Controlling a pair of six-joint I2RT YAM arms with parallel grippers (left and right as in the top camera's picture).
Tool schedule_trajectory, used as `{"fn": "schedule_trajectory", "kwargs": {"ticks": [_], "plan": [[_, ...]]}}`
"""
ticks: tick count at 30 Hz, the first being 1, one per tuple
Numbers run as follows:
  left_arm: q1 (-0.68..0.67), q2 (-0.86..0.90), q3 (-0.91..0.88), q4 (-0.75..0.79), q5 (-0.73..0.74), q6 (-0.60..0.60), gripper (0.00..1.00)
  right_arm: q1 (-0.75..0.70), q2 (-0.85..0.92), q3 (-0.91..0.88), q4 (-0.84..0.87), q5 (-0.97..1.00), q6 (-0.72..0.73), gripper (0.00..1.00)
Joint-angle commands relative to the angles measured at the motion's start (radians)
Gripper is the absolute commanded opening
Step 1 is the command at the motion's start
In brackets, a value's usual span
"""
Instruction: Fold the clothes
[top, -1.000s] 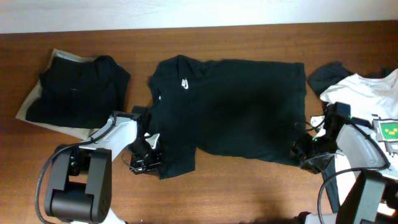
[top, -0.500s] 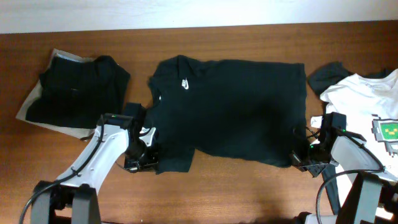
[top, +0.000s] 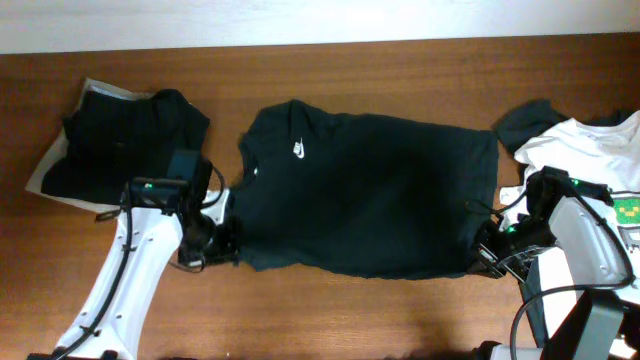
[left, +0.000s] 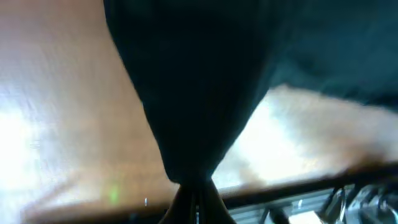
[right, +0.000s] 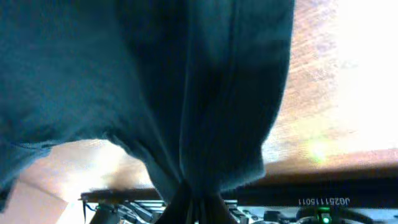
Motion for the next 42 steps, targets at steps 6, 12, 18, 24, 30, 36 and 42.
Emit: {"fn": "schedule_trajectory", "kwargs": {"ticks": [6, 12, 18, 24, 30, 36, 42], "plan": [[0.005, 0.124, 0.023, 0.325, -0.037, 0.009, 0.01, -0.003, -0.016, 0.016, 0.368, -0.019, 0.13, 0.04], [0.003, 0.156, 0.023, 0.609, -0.037, 0.048, 0.0, -0.003, 0.092, 0.016, 0.563, -0.002, 0.231, 0.04], [-0.025, 0.216, 0.023, 0.687, -0.111, 0.076, 0.55, -0.009, 0.124, 0.016, 0.644, -0.002, 0.173, 0.76], [0.006, 0.22, 0.026, 0.516, -0.153, 0.14, 0.84, -0.098, 0.124, 0.017, 0.411, 0.067, 0.068, 0.78], [0.006, 0.363, -0.008, 0.472, -0.166, 0.177, 0.67, -0.099, 0.124, -0.093, 0.496, 0.088, 0.075, 0.63], [0.011, 0.419, -0.005, 0.552, -0.194, 0.177, 0.02, -0.099, 0.124, -0.198, 0.709, -0.056, 0.072, 0.3], [0.099, 0.388, 0.035, 0.463, -0.201, 0.177, 0.0, -0.1, 0.123, -0.169, 0.554, -0.025, 0.037, 0.04]]}}
